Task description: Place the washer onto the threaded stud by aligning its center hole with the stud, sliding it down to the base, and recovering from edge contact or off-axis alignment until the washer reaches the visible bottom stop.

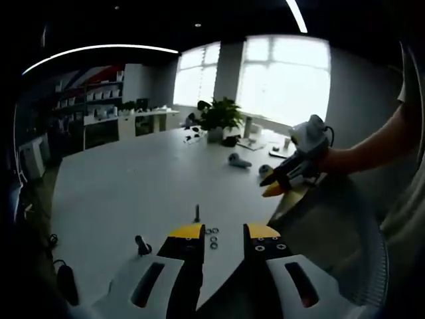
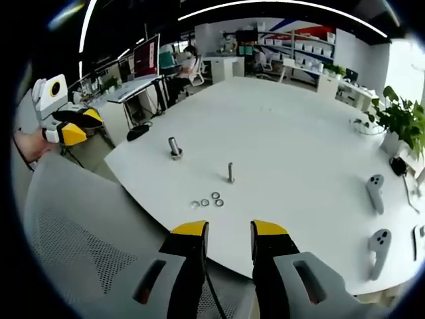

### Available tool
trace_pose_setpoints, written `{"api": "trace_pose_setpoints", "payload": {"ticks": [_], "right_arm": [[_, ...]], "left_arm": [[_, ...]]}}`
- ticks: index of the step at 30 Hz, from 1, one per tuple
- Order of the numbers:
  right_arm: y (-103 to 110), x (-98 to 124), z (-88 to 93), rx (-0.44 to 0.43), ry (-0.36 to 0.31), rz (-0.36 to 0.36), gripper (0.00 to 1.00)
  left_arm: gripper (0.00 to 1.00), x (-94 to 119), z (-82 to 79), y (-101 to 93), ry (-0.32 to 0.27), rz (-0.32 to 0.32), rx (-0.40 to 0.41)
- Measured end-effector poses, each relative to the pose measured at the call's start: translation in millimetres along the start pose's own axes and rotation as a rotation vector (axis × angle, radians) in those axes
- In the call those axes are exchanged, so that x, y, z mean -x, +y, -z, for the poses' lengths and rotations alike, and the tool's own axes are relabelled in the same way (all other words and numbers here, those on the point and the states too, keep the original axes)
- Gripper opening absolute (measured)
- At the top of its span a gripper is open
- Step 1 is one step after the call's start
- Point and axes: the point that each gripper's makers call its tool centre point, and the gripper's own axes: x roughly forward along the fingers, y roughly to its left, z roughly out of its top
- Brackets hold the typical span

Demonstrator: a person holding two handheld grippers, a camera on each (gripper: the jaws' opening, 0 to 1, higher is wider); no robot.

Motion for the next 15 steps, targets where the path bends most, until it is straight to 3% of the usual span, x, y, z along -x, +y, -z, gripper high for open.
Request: {"api": "trace_pose_setpoints", "payload": {"ticks": [8, 11, 15], "right_arm": [[7, -1, 0.4, 0.049, 0.024, -0.001, 0.28], [19, -3, -8.5, 0.024, -0.007, -0.084, 0.27], [16, -9, -4.3, 0.06, 0.062, -0.072, 0.27]], "left_arm": [[0.21, 4, -1.9, 4.7, -0.017, -0.014, 0.007], [0.21, 4, -1.9, 5.2, -0.015, -0.019, -0.007], [0.21, 4, -4.7, 1.6, -0.023, -0.009, -0.034]]}}
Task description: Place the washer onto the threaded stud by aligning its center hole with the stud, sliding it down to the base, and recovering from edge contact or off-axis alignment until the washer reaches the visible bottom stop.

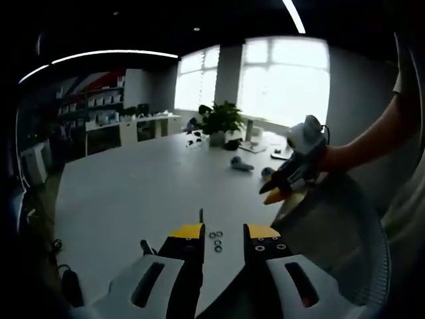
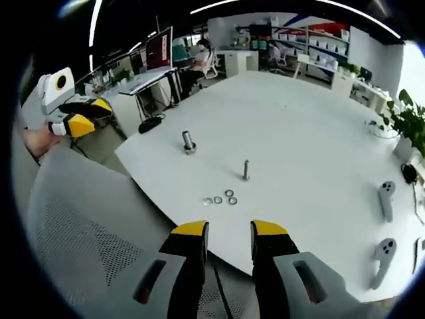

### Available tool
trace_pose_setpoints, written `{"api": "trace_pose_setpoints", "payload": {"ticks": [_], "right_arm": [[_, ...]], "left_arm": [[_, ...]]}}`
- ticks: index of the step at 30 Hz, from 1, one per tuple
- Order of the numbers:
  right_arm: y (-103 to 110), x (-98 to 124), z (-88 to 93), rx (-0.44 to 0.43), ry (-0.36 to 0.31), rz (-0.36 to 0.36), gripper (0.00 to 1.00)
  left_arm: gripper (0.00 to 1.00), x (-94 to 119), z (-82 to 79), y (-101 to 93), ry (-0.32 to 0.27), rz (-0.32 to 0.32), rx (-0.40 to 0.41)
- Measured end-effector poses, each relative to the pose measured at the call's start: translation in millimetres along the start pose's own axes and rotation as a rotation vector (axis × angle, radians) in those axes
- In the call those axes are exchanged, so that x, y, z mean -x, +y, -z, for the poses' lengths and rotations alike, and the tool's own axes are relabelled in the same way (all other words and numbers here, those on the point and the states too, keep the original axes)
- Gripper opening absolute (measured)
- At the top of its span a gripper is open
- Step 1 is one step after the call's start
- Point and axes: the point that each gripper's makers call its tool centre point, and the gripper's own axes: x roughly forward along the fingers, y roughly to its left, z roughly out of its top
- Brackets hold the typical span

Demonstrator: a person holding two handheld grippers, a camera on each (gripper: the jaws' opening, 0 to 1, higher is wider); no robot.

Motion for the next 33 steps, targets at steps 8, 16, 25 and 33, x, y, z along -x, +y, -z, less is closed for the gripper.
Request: {"api": "trace_pose_setpoints", "payload": {"ticks": [8, 16, 25, 33], "right_arm": [[5, -21, -34.9, 0.059, -0.016, -0.013, 0.27], [17, -62, -21.5, 0.143, 0.094, -0.055, 0.27], [13, -98, 26.7, 0.182, 0.248, -0.075, 0.27], [14, -117, 46.4, 0.127, 0.296, -0.086, 0.27]], "left_arm": [[0.21, 3, -1.6, 5.3, -0.012, -0.029, -0.003], [0.21, 4, -0.2, 10.0, -0.013, -0.041, 0.02], [0.2, 5, -0.5, 13.0, -0.016, -0.051, 0.024], [0.2, 4, 1.6, 15.4, -0.007, -0.058, 0.027]]}}
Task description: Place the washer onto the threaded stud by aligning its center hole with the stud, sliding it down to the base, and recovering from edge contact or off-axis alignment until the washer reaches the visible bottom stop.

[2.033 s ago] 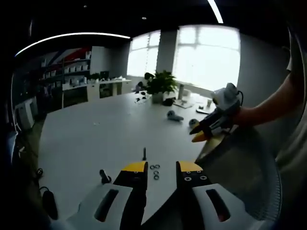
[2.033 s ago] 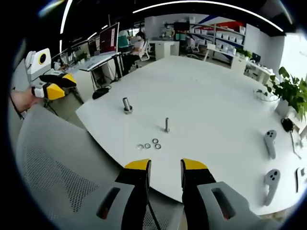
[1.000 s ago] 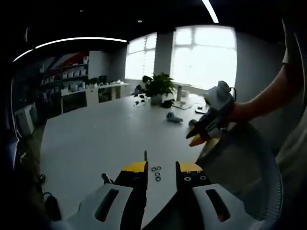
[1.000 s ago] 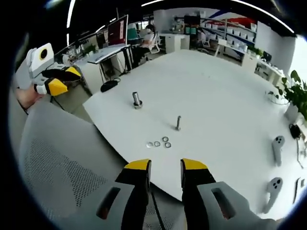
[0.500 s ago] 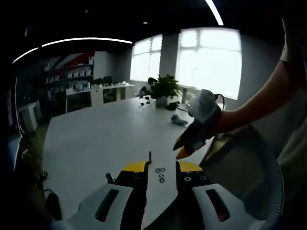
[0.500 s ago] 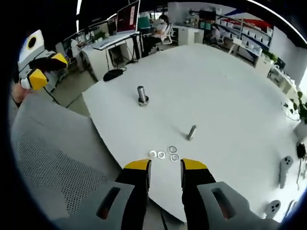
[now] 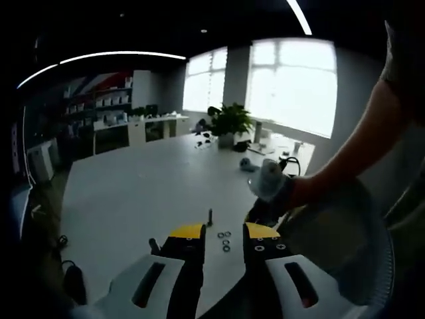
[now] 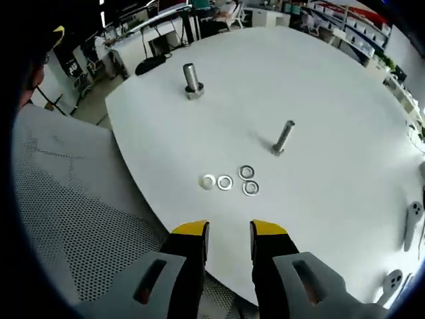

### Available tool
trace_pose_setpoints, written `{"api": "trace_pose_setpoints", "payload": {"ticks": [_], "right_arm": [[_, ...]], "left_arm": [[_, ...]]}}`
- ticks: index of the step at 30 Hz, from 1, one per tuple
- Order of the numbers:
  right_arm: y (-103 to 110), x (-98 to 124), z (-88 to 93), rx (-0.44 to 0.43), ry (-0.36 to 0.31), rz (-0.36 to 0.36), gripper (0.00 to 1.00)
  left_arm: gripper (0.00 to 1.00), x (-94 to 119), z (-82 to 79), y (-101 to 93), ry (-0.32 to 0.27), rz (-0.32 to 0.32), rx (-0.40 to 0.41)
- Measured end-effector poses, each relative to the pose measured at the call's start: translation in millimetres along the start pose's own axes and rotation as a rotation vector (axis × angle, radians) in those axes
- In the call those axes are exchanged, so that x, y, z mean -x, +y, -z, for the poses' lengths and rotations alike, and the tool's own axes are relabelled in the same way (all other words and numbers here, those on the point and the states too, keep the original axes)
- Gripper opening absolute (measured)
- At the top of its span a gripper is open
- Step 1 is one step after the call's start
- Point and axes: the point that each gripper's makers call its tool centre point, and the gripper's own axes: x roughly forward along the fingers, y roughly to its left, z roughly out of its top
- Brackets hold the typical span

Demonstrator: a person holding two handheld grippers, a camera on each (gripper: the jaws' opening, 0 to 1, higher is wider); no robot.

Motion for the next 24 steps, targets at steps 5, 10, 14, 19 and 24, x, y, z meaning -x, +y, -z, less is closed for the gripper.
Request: {"api": "trace_pose_setpoints", "payload": {"ticks": [5, 10, 14, 19, 24], "right_arm": [[1, -1, 1.9, 0.088, 0.022, 0.001, 0.27], [-5, -1, -0.6, 0.024, -0.001, 0.01, 0.27], [-5, 0, -2.3, 0.009, -0.007, 0.012, 0.27], [-2, 0, -3.9, -0.004, -0.011, 0.021, 0.27], [5, -10, 1.0, 0.009, 0.017, 0.009, 0.27]], "left_arm": [[0.2, -1, 0.1, 0.2, 0.001, 0.003, 0.008], [0.2, -2, 0.9, 0.0, 0.007, 0.005, 0.008], [0.2, -2, 2.3, -1.8, 0.015, 0.008, -0.004], [0.2, -2, 2.3, -1.2, 0.015, 0.003, -0.014], [0.2, -1, 0.8, 0.3, 0.006, -0.001, -0.003]]}}
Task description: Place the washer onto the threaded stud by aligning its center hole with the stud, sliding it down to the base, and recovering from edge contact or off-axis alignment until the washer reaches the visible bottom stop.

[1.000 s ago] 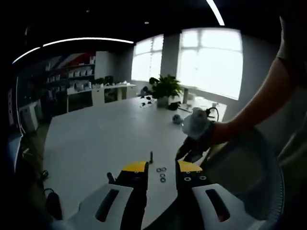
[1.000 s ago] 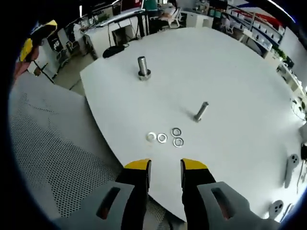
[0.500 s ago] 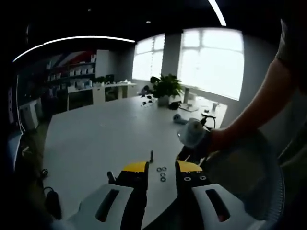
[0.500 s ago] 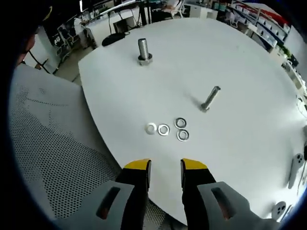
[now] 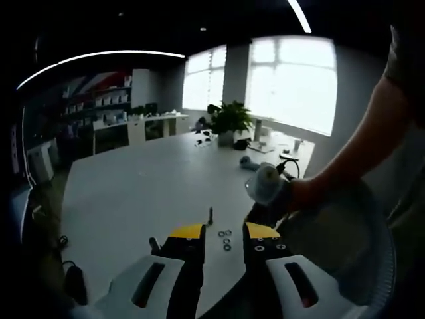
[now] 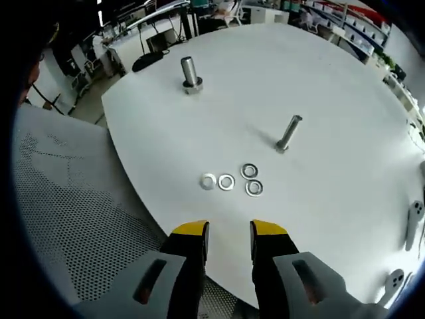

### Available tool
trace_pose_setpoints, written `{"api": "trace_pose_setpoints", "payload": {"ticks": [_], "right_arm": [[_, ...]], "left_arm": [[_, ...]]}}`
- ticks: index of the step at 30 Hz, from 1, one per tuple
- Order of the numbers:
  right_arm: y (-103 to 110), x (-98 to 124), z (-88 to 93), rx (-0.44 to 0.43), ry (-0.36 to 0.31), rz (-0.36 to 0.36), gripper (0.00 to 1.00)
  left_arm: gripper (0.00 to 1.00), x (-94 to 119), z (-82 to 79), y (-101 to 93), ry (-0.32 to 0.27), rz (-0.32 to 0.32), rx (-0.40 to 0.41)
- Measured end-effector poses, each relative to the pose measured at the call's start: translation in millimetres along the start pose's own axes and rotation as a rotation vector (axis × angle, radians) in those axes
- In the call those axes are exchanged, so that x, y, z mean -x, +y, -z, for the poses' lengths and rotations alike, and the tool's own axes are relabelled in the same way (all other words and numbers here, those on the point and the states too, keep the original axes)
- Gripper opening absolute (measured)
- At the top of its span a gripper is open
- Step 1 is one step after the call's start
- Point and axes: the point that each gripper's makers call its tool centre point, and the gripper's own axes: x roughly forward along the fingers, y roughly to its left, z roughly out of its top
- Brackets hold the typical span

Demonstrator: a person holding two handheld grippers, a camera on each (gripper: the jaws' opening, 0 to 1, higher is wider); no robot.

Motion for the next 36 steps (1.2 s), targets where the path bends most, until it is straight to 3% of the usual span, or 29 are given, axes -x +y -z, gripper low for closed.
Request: {"api": "trace_pose_setpoints", "payload": {"ticks": [7, 15, 23, 27, 36], "right_arm": [[0, -7, -14.0, 0.08, 0.01, 0.004, 0.27], [-26, -10, -19.9, 0.023, 0.021, 0.043, 0.26], [-32, -17, -24.4, 0.084, 0.047, 0.043, 0.24], [-29, -21, -23.0, 0.173, 0.086, 0.037, 0.22], [-31, -25, -29.8, 0.12, 0.099, 0.002, 0.18]], "left_arm": [[0.2, 0, 0.8, 1.6, 0.002, -0.005, 0.008], [0.2, 0, 3.3, 3.5, 0.01, -0.012, 0.009], [0.2, -2, 6.6, -1.1, 0.03, 0.006, -0.006], [0.2, -1, 7.1, 1.1, 0.031, -0.005, -0.002], [0.2, -2, 10.9, 0.7, 0.05, -0.01, -0.017]]}}
